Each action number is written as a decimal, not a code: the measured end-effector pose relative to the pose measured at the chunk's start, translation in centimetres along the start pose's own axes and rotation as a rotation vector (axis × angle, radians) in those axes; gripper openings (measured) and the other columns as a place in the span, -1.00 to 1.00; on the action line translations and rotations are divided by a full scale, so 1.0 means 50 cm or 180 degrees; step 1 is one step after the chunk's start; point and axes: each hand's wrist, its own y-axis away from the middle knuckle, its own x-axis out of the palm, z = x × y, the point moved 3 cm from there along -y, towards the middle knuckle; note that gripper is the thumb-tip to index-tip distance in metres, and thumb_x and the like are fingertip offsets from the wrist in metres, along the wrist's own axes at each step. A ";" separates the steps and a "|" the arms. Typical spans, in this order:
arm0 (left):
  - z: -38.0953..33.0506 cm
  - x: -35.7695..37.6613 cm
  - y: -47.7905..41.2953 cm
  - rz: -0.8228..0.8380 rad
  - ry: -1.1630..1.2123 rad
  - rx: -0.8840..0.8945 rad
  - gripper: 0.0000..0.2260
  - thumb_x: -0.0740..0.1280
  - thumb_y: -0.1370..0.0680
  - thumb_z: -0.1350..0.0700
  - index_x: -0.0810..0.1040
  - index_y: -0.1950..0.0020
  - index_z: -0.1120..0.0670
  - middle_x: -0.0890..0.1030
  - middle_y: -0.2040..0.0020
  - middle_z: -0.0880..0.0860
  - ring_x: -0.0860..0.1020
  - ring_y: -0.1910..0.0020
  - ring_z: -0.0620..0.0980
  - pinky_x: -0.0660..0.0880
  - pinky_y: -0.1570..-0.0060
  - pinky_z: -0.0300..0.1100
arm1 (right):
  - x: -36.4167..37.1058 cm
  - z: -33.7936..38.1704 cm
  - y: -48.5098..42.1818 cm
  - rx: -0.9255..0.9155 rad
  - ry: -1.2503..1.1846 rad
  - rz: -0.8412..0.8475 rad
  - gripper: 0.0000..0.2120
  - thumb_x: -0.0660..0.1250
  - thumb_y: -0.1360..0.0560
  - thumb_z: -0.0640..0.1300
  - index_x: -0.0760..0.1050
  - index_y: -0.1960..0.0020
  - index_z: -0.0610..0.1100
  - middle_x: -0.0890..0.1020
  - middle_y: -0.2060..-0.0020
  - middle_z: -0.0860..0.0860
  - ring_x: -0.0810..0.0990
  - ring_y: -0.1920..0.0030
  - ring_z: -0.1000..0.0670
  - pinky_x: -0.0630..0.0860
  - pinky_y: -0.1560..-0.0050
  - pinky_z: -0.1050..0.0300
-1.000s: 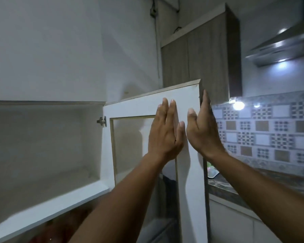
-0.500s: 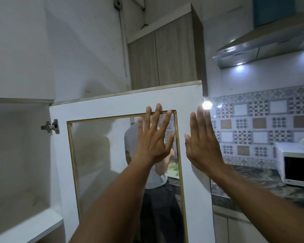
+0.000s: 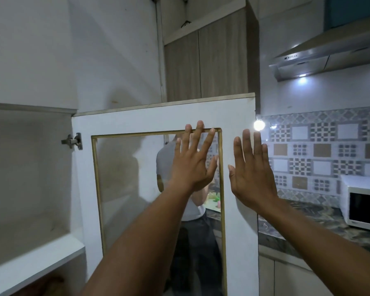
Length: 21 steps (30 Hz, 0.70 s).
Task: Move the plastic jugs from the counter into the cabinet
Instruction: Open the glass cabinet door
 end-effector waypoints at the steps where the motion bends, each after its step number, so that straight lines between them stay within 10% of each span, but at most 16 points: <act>1: -0.002 -0.015 0.013 0.0113 0.0044 -0.0020 -0.36 -0.09 -0.62 -0.31 -0.15 -0.65 -0.14 -0.26 -0.66 0.01 -0.27 -0.63 0.12 -0.03 -0.55 0.26 | -0.007 0.005 0.008 -0.0042 0.0036 0.0058 -0.25 0.10 -0.61 0.07 -0.16 -0.63 -0.21 -0.18 -0.62 -0.20 -0.24 -0.61 -0.23 -0.12 -0.57 -0.26; 8: 0.028 -0.127 0.191 0.1247 -0.0045 -0.0182 -0.39 -0.03 -0.65 -0.23 -0.16 -0.65 -0.13 -0.11 -0.68 0.07 -0.04 -0.64 0.14 0.01 -0.57 0.19 | -0.099 0.118 0.057 -0.0435 -0.0117 0.1059 -0.31 -0.03 -0.55 0.14 0.02 -0.62 -0.11 -0.15 -0.63 -0.17 -0.33 -0.60 -0.17 -0.36 -0.50 -0.31; 13: 0.132 -0.275 0.346 0.1818 -0.0531 -0.0677 -0.38 0.05 -0.64 -0.21 -0.08 -0.65 -0.11 -0.01 -0.67 0.10 0.08 -0.62 0.17 0.10 -0.55 0.17 | -0.157 0.297 0.078 -0.0738 -0.1298 0.1605 -0.48 0.15 -0.57 0.01 0.29 -0.51 -0.07 0.25 -0.58 -0.08 -0.06 -0.63 -0.09 -0.25 -0.53 -0.30; 21: 0.413 -0.674 0.695 0.2029 -0.1377 -0.2375 -0.37 0.14 -0.62 -0.17 0.02 -0.65 -0.08 -0.03 -0.68 0.08 0.13 -0.61 0.18 0.14 -0.53 0.17 | -0.311 0.792 0.165 -0.1830 -0.2490 0.2132 -0.41 0.22 -0.52 -0.02 0.25 -0.53 -0.04 0.35 -0.52 -0.11 0.10 -0.60 -0.10 -0.01 -0.53 -0.30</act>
